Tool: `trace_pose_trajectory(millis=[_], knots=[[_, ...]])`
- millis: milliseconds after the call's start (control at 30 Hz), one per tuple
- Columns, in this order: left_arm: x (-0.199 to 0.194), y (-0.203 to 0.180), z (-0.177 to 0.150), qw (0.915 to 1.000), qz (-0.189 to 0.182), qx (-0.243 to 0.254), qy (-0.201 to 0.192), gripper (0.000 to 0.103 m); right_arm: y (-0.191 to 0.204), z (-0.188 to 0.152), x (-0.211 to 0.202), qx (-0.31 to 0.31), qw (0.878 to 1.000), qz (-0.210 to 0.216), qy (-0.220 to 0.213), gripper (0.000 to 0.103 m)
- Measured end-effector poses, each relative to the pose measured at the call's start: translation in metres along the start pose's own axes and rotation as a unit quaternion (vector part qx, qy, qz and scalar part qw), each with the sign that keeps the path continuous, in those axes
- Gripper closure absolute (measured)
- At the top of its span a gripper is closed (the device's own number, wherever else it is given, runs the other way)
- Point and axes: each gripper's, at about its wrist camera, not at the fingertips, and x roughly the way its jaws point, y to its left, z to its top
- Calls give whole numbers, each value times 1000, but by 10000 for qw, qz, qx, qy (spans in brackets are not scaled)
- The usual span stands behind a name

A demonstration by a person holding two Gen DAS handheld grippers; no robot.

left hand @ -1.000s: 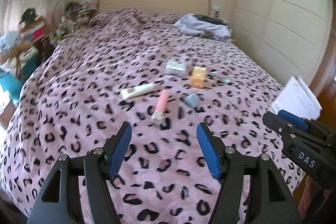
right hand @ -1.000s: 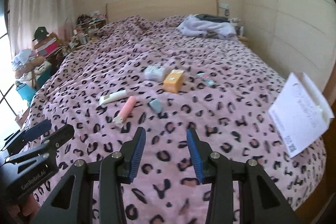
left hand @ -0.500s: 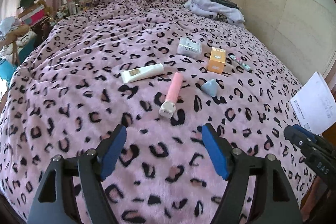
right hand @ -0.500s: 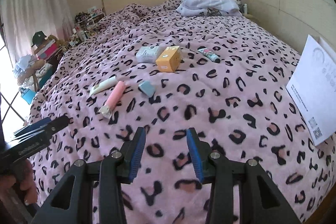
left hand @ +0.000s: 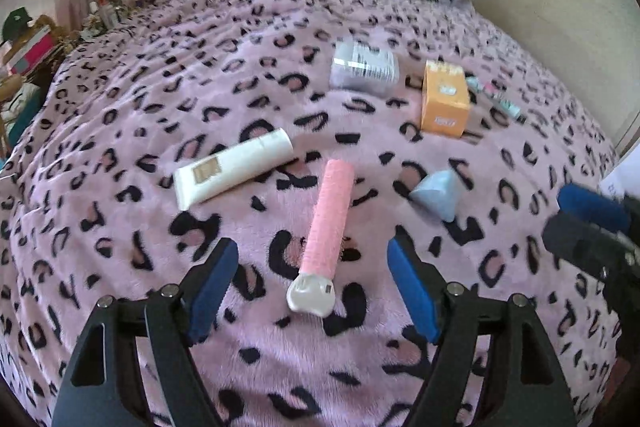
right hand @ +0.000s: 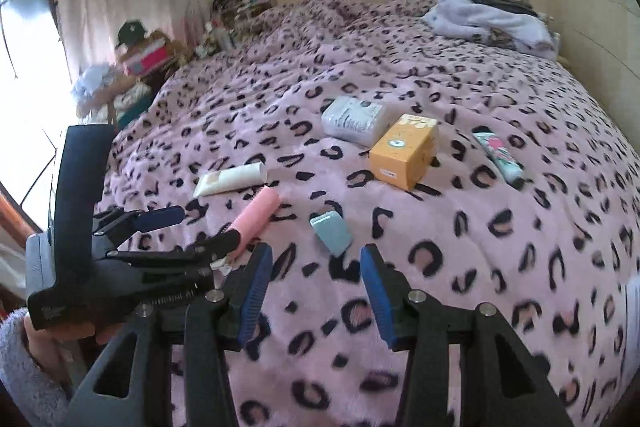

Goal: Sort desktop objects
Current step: 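Grasp the pink hair roller with the left tool while the right tool grasps the light-blue sponge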

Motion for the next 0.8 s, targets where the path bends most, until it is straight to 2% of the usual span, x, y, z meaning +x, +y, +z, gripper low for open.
trace_pose_trajectory(millis=[333, 800], knots=[[25, 0, 4, 9999, -49, 20, 98, 25, 4, 9, 52, -383, 9987, 43, 330, 56], [48, 8, 5, 9996, 42, -176, 221, 28, -9, 8, 95, -174, 9983, -54, 557, 56]])
